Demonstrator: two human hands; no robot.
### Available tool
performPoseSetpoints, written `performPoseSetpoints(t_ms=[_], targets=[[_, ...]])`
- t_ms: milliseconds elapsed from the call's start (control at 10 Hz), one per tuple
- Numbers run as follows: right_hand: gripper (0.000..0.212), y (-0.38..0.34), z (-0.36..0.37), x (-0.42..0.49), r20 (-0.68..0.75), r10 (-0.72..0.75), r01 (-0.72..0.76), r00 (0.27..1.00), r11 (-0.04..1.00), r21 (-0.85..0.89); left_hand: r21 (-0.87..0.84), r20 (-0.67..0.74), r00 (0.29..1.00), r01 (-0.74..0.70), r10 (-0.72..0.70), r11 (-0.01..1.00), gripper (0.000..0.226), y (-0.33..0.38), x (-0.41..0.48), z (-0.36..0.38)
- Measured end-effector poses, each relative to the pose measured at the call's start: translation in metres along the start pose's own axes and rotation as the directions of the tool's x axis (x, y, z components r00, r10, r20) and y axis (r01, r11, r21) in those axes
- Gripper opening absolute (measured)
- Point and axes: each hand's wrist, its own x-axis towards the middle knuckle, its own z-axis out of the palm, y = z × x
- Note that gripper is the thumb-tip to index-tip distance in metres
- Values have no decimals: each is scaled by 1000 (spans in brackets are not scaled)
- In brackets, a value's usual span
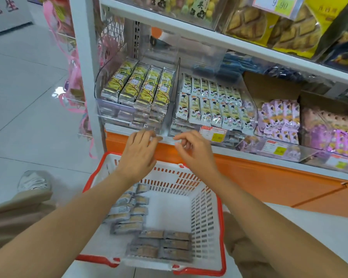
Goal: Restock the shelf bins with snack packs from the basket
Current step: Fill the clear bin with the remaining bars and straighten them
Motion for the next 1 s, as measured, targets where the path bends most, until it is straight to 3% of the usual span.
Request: performPoseSetpoints(t_ms=[100,200,400,500,600,700,800,1000], targets=[[14,23,26,-34,101,79,-81,992,997,18,1,133,991,24,-24,1000,67,-6,-14,23],[28,46,53,-68,328,237,-243,915,970,-25,48,311,948,54,-66,997,74,-14,-25,41],[36,87,104,-128,696,388,-365,605,911,-191,142,447,883,86,-142,986,85,-27,-36,77],[30,103,125,-148,812,426,-378,398,883,-278,131,417,900,79,-127,988,91,-33,-40,92],[21,114,143,-166,860,451,-321,239,872,-369,121,362,925,75,-114,990,93,-37,-45,107],[7,123,154,-185,870,450,-212,200,887,-410,151,334,935,67,-115,986,96,-36,-49,119],[25,130,160,-196,899,400,-140,177,914,-380,174,319,940,71,-124,982,99,-39,-52,128],[10,142,167,-209,925,348,-104,154,937,-335,202,391,909,69,-145,977,97,-37,-53,133]])
